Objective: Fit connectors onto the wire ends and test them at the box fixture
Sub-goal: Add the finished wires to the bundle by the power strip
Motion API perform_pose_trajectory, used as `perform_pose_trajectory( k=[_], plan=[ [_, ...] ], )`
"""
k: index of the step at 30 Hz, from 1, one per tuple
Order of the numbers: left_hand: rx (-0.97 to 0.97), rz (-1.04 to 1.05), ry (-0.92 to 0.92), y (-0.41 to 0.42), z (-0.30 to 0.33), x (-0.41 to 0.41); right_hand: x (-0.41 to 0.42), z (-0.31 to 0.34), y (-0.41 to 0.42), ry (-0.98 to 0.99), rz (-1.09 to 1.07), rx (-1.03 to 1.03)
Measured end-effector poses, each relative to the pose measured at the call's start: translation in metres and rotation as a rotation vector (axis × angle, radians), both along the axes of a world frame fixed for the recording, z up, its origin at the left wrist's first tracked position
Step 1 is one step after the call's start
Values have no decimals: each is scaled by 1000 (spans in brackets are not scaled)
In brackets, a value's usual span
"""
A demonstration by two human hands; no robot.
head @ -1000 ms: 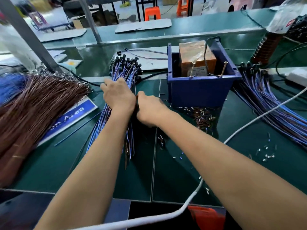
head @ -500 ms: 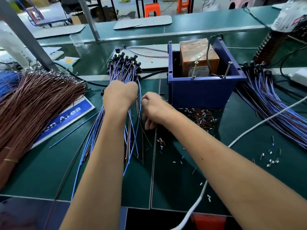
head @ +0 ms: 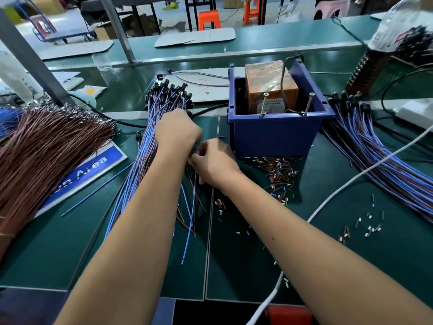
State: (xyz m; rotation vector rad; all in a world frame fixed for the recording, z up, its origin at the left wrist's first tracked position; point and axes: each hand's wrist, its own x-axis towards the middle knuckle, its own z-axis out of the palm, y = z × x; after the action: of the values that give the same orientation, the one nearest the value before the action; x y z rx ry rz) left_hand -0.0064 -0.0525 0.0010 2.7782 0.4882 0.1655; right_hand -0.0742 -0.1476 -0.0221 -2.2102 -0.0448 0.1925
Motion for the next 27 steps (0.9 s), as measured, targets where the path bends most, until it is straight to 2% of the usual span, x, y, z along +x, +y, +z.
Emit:
perform_pose_trajectory(
  k=[2, 4, 7, 9, 13, 15, 18, 19, 23, 27],
  plan=[
    [12, -7, 50, -4, -4, -2, -3, 1, -2, -14, 44, 3],
    [-42, 0, 19, -7, -4, -5, -4, 2, -6, -29, 57, 37],
    [-313, 30, -84, -7, 3, -3, -6, 4, -8, -45, 33, 116],
    [-613, 89, -159, -8, 15, -2, -9, 5, -6, -63, 22, 126],
    [-1559, 121, -394, -14, 54, -15, -13, 18, -12, -268, 97, 118],
    [-1759, 99, -576, -19, 72, -25, -13, 30, -21, -288, 169, 198],
    [-1792, 73, -714, -24, 89, -32, -15, 42, -43, -88, 257, 576],
    [-1765, 86, -738, -24, 92, -33, -17, 43, -52, -25, 286, 637],
    [-1617, 110, -869, -24, 93, -41, -17, 35, -100, 40, 452, 543],
    [-1412, -140, -1094, -32, 81, -52, -19, 27, -153, 19, 466, 490]
  ],
)
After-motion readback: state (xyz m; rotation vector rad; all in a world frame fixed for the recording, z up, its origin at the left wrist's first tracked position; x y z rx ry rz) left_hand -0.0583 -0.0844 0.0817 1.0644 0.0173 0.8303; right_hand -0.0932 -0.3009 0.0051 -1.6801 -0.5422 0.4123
